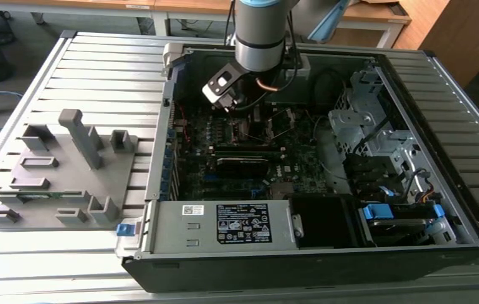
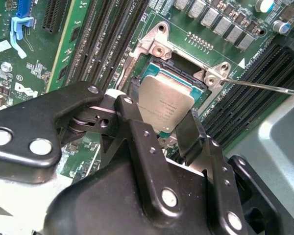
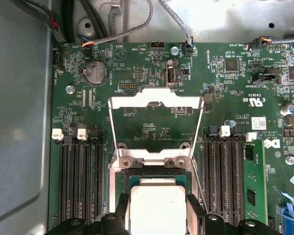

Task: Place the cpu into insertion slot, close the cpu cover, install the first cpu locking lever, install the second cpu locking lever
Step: 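Place the cpu into insertion slot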

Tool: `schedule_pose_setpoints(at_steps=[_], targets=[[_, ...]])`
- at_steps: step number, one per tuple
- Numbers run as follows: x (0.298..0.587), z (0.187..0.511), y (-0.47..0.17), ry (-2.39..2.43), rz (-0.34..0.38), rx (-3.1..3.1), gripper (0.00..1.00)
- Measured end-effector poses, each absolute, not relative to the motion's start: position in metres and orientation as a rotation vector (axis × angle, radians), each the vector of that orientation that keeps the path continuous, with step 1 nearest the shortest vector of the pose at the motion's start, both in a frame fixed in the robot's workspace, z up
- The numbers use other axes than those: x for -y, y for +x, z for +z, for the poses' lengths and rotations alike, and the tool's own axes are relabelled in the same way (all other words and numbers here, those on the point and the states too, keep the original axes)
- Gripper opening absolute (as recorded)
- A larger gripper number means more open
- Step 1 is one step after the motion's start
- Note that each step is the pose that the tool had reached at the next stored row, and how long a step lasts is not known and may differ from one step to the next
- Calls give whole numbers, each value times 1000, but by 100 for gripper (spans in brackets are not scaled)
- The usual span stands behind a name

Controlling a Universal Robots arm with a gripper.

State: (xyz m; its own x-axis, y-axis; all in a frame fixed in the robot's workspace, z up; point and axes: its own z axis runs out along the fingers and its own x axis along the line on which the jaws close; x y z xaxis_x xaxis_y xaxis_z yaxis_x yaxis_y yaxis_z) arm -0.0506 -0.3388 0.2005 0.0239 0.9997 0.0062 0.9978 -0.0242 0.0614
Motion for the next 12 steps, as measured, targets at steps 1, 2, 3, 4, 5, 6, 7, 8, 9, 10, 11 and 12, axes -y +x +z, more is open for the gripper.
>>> schedule_pose_setpoints(at_steps=[1,2,3,4,5,6,7,8,9,10,11,12], targets=[[339,200,-51,2218,74,-2167,54],[339,200,-51,2218,74,-2167,54],[339,200,-51,2217,75,-2167,54],[339,199,-51,2217,76,-2167,54],[339,198,-51,2216,77,-2167,54],[339,198,-51,2215,77,-2167,54],[339,197,-51,2215,78,-2166,54],[339,197,-51,2214,79,-2166,54],[339,196,-51,2213,80,-2166,54],[339,196,-51,2213,80,-2166,54],[339,196,-51,2212,81,-2166,54],[338,195,-51,2212,81,-2166,54]])
